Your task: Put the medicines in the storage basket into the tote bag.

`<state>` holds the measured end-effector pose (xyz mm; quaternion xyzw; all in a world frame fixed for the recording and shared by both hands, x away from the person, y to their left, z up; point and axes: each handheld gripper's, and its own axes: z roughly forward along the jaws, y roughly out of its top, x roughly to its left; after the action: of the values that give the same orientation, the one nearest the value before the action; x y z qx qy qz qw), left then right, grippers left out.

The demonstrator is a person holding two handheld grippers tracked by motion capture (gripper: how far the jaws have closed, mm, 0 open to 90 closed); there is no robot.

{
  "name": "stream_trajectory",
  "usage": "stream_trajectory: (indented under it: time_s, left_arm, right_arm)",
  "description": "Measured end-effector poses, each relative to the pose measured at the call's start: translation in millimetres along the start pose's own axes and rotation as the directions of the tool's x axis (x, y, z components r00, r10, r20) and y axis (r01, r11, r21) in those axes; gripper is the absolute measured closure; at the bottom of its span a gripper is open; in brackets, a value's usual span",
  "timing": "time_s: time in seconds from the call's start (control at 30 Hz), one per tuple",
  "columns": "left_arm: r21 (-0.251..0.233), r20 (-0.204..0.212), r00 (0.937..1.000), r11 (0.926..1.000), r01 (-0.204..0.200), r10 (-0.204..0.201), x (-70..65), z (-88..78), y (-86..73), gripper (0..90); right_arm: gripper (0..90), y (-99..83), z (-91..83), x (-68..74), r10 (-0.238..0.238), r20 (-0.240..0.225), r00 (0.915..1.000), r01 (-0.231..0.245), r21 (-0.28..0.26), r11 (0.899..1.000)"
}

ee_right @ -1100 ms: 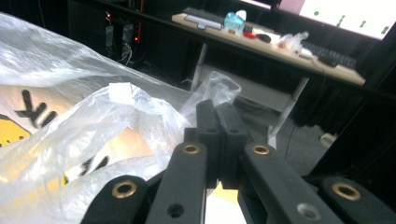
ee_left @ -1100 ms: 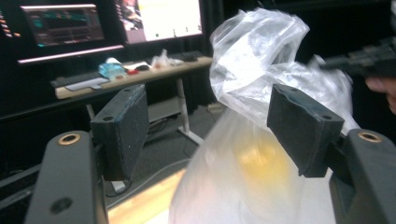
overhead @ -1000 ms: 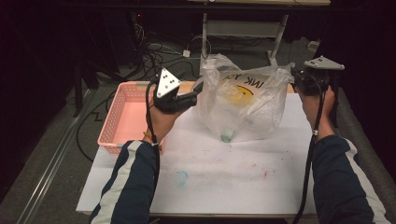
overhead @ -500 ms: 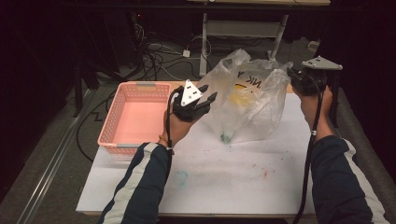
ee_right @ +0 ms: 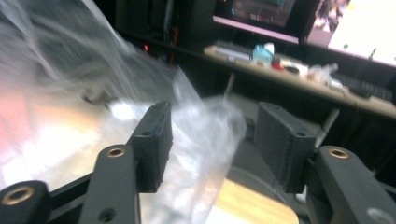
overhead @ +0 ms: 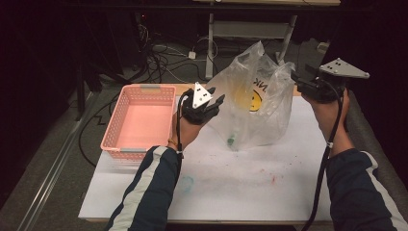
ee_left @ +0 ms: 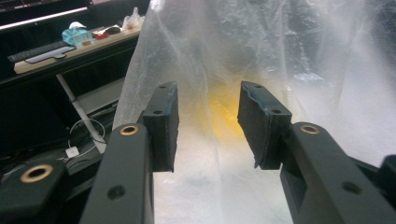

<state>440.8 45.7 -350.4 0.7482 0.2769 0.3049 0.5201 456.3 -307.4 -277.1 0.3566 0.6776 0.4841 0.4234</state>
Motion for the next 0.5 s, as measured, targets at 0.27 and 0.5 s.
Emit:
stream_trajectory:
  time_s: [0.27,0.5]
  left_arm:
    - [0.014,-0.002,1.0000,0.9999,-0.008,0.008,-3.3,1.8,-1.3,54.7]
    - [0.027,0.001,0.9988,0.9985,-0.048,0.048,-4.0,-6.6,-3.5,47.9]
  right_arm:
    - [34.0,12.5,-19.4,10.9,-0.029,-0.058,0.9979,0.028,-0.024,0.999]
    - [32.9,4.5,-35.5,23.2,-0.055,-0.075,0.9957,0.049,-0.073,0.996]
